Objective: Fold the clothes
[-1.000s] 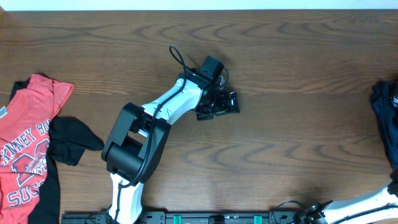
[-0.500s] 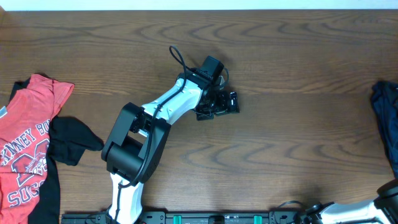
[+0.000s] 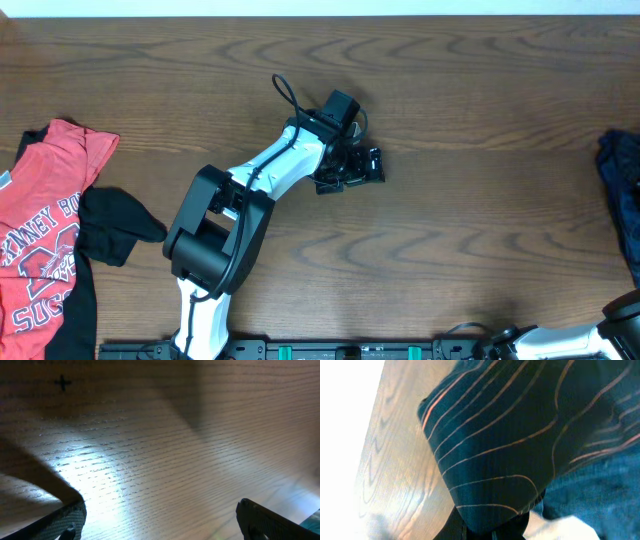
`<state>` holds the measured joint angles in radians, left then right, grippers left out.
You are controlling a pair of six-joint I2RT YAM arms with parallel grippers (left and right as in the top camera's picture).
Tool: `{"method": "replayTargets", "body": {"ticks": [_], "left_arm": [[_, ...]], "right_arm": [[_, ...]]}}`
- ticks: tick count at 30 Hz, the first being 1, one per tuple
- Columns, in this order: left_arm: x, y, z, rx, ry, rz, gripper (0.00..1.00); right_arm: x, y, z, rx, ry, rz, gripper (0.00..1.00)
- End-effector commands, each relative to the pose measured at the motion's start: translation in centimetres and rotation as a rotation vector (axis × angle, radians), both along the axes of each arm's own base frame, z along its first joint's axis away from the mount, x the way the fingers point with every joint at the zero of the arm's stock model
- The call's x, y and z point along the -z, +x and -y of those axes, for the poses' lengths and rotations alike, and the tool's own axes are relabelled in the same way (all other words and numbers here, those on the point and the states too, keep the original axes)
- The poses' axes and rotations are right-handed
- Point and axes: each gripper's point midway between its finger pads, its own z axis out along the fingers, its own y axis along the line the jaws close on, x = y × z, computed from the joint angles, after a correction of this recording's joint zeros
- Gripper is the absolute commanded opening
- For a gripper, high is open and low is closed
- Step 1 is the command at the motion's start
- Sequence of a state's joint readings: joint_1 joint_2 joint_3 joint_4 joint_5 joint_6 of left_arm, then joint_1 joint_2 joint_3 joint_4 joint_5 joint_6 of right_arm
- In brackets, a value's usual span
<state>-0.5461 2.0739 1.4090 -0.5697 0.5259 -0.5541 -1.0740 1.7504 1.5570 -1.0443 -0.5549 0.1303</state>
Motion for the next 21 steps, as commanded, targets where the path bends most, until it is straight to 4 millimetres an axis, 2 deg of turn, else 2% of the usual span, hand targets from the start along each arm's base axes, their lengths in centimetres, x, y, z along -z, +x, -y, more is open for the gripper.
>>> {"method": "replayTargets", "body": {"ticks": [1,7,8,10,11,14,16,17,18,19,20,21], "left_arm": [[1.7,-0.8,-0.7,-0.006,0.038,-0.047,0.98],[1.7,-0.8,-0.7,-0.006,0.038,-0.047,0.98],[1.7,-0.8,-0.7,-0.006,0.038,-0.047,0.98],[1.7,-0.8,-0.7,-0.006,0.038,-0.047,0.98],[1.7,-0.8,-0.7,-0.006,0.038,-0.047,0.98],[1.7,-0.8,-0.7,-0.006,0.038,-0.047,0.98],[1.7,-0.8,-0.7,-0.006,0.038,-0.046,0.98],[1.7,-0.8,-0.7,-0.006,0.038,-0.046,0.98],[1.7,-0.8,-0.7,-0.006,0.038,-0.046,0.98],[1.7,-0.8,-0.7,-0.006,0.038,-0.046,0.98],[1.7,-0.8,-0.7,-0.006,0.038,-0.046,0.98],[1.7,-0.7,-0.6,-0.006,0.038,-0.045,0.98]], "right_arm": [[-0.1,-0.8,0.0,0.048,0.014,-0.046,0.01],[1.3,-3.3,-0.6,0.138,0.068,-0.190,0.01],[1.4,-3.5,-0.9,0.139,0.080,-0.201,0.14],[1.5,-3.8,-1.5,0.139,0.108,-0.217,0.82],[1.6,-3.9,-1.8,0.136,0.117,-0.223,0.99],[1.7,-4.1,-2.2,0.124,0.125,-0.233,0.98],[1.7,-4.2,-2.4,0.123,0.137,-0.238,0.77],[1.7,-4.2,-2.7,0.120,0.146,-0.239,0.49],[1.7,-4.1,-3.0,0.114,0.160,-0.236,0.11],[1.6,-3.8,-3.5,0.104,0.176,-0.229,0.02],[1.6,-3.4,-4.1,0.087,0.190,-0.220,0.02],[1.7,-2.8,-4.8,0.065,0.202,-0.215,0.22]]}}
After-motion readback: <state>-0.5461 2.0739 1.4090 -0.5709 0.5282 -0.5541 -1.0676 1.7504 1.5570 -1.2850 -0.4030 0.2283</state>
